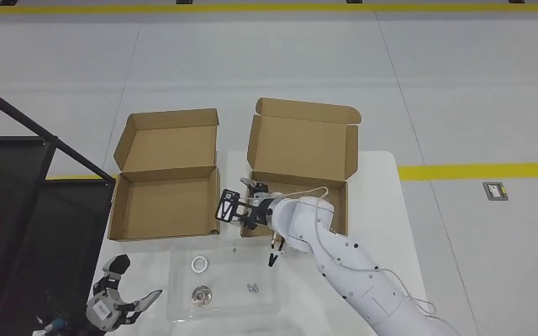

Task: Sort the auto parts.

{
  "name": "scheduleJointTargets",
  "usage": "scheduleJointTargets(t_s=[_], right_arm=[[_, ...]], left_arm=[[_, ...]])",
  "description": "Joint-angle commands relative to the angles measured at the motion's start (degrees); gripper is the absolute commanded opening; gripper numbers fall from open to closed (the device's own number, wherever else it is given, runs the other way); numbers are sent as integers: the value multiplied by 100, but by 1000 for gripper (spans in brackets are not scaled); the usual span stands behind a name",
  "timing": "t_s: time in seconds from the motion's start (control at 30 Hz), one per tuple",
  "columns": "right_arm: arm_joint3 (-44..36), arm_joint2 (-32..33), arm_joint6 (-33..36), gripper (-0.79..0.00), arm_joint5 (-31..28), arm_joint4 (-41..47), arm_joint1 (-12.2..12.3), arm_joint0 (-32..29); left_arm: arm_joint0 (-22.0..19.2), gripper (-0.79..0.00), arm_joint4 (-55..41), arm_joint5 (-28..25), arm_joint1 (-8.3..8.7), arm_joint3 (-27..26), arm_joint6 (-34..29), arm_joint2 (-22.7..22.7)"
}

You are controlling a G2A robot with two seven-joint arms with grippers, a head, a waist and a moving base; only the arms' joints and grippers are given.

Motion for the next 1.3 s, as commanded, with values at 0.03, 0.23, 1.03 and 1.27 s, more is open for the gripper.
scheduleJointTargets(t_s=[0.03,0.23,1.03,1.27], right_arm=[[-211,-113,43,0,-74,-280,12,-111],[-891,-367,35,0,-240,-916,66,-491],[-1280,-1337,1090,0,-843,-1833,-127,-572],[-1264,-1376,1275,0,-864,-1759,-168,-573]], left_arm=[[-22,0,-88,92,-5,-54,-70,14],[67,0,-307,181,-20,-105,80,-79],[64,0,-358,178,-21,-88,69,-90],[64,0,-358,178,-21,-88,69,-90]])
